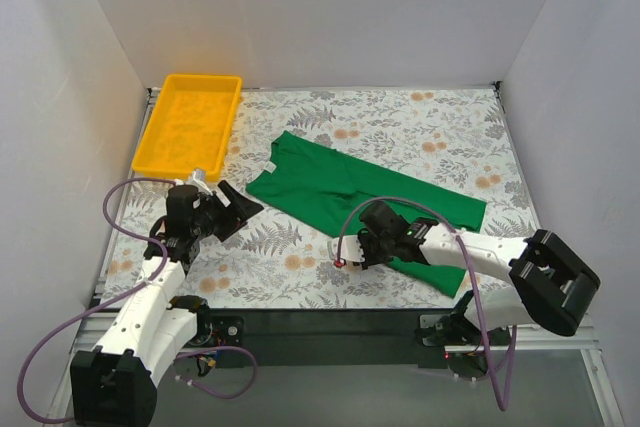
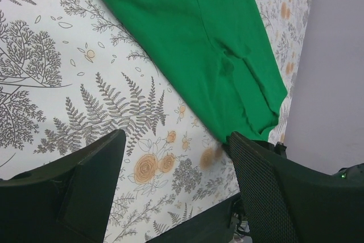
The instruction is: Fold and stack the t-shirts
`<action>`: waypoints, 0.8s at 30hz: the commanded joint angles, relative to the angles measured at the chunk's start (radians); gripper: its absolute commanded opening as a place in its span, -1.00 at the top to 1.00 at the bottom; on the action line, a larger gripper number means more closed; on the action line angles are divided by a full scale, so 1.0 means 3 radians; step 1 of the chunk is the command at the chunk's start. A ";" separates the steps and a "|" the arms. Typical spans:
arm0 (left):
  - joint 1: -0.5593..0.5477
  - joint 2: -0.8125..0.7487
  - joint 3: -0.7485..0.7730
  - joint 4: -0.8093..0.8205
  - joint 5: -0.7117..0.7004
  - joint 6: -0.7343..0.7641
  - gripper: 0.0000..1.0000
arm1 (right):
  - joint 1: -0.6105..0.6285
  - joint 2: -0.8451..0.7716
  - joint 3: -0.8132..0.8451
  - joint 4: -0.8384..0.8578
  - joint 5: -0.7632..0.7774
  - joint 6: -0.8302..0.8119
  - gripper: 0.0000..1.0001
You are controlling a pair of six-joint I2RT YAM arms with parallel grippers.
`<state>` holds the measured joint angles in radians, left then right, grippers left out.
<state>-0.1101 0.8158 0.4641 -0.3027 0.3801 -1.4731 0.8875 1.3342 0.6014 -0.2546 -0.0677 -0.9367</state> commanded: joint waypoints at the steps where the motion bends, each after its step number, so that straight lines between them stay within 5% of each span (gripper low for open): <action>1: 0.0019 -0.0030 -0.0028 0.0104 0.0093 -0.0065 -0.45 | 0.0069 0.0068 0.0255 -0.0577 -0.0178 0.0295 0.35; 5: 0.0019 -0.0030 -0.0044 0.0099 0.0073 -0.0070 -0.45 | -0.0196 -0.0019 0.0725 -0.0721 -0.0275 0.0239 -0.07; 8: 0.0019 0.0006 -0.0044 0.0109 0.0072 -0.0070 -0.45 | -0.0773 0.0194 0.1210 -0.0762 -0.0704 0.0254 -0.18; 15: 0.0019 0.0052 -0.0069 0.0155 0.0169 -0.0060 -0.44 | -0.1786 0.1426 0.2524 -0.0782 -0.1853 0.1167 -0.19; 19: 0.0019 -0.0019 -0.0125 0.0175 0.0221 -0.0040 -0.44 | -0.1981 0.2147 0.3281 -0.0798 -0.2254 0.1939 -0.18; 24: 0.0019 -0.0055 -0.0192 0.0186 0.0231 -0.0039 -0.48 | -0.2063 0.2802 0.4027 -0.0828 -0.2372 0.2232 -0.18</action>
<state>-0.1085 0.8139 0.4126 -0.2577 0.4282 -1.4906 0.2714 2.1338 1.6894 -0.4782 -0.6758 -0.3973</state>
